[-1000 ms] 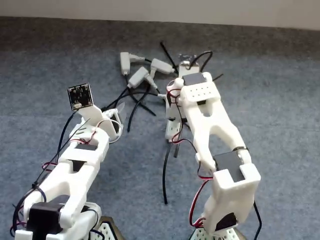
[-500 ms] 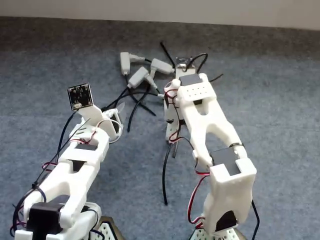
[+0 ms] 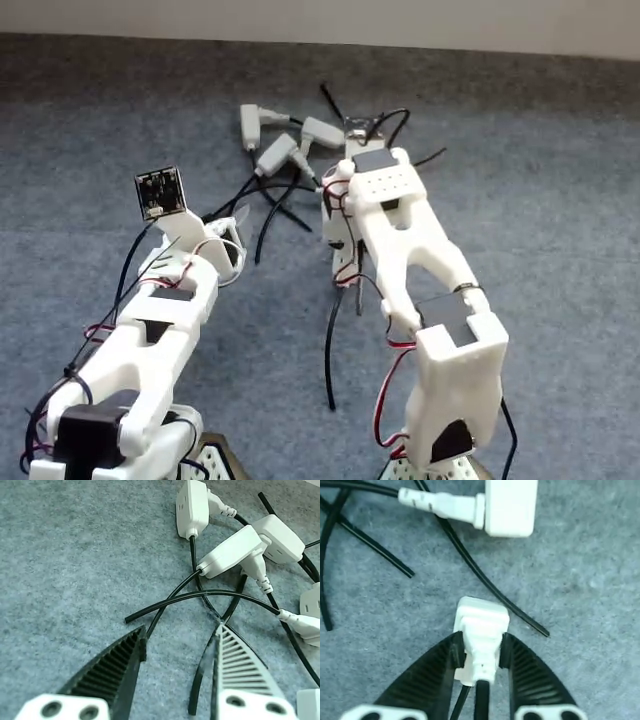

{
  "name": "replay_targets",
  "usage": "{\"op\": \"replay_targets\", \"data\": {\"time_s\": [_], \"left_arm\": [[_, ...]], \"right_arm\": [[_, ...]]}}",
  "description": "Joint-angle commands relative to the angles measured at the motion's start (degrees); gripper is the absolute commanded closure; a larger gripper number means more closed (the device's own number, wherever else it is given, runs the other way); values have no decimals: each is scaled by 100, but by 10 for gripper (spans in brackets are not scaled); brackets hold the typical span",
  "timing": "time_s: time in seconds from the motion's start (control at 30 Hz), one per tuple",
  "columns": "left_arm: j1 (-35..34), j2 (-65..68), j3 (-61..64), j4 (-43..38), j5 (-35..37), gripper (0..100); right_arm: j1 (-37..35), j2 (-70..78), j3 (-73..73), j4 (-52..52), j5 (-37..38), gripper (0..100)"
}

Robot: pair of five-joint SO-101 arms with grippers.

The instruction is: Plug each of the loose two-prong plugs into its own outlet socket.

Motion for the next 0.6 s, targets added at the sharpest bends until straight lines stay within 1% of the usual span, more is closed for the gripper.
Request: {"op": "replay_targets", "data": {"time_s": [0.0,0.2,0.57], "left_arm": [[110,-84,-163,-9,26,772],[110,-40,-251,18,26,772],[110,-40,-251,26,26,772]], "right_arm": [[-92,-215,-31,-4,-26,813],[-391,-242,-48,-57,-35,763],[-453,-224,-31,-259,0,763]]}}
